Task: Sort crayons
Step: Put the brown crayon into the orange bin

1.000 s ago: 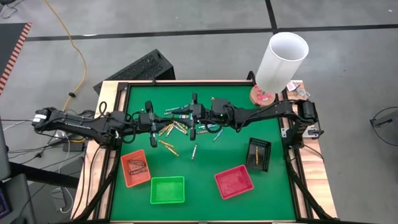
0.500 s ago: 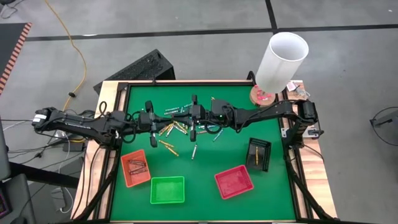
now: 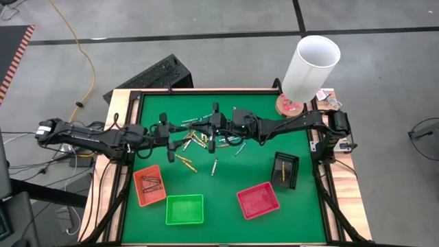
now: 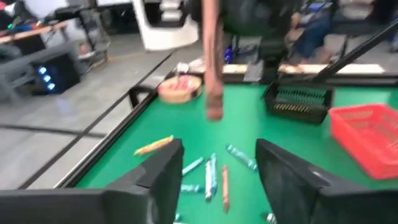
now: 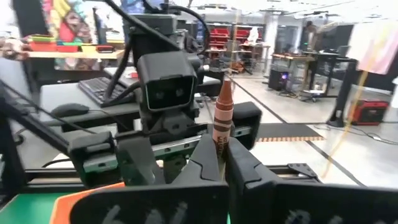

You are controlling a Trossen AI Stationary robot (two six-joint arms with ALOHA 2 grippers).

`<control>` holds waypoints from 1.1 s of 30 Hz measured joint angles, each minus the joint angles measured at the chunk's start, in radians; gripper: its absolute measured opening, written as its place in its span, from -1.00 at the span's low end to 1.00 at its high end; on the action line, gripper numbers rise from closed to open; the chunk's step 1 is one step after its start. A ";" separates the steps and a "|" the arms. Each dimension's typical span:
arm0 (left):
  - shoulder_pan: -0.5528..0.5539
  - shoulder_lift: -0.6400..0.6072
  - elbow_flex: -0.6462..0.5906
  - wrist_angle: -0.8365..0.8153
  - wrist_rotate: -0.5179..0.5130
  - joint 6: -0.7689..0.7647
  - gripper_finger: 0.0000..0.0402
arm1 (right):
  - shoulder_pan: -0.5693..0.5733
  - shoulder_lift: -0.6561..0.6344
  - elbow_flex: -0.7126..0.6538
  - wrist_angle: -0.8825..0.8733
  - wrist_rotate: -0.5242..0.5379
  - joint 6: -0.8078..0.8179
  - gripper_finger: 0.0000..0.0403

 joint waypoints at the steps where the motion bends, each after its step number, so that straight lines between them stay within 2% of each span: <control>1: 0.000 -0.008 0.000 -0.021 -0.018 -0.002 0.01 | 0.000 0.000 0.000 -0.004 0.017 0.000 -1.00; 7: 0.000 -0.121 0.000 -0.193 -0.260 -0.062 0.08 | 0.001 0.000 0.000 -0.122 0.055 0.027 -1.00; 9: 0.000 -0.174 0.000 -0.205 -0.308 -0.081 0.07 | 0.002 0.000 0.000 -0.167 0.056 0.052 -1.00; 13: 0.000 -0.283 0.000 -0.173 -0.319 -0.047 0.06 | 0.011 0.051 0.002 -0.148 0.044 0.111 -1.00; 21: 0.000 -0.435 0.000 -0.156 -0.312 -0.021 0.06 | 0.038 0.297 0.034 0.168 -0.064 0.265 -1.00; 26: 0.000 -0.465 0.000 -0.163 -0.306 -0.021 0.06 | 0.048 0.475 0.230 0.187 -0.160 0.300 -1.00; 33: 0.000 -0.464 0.000 -0.173 -0.306 -0.021 0.06 | 0.076 0.709 0.653 -0.046 -0.323 0.259 -1.00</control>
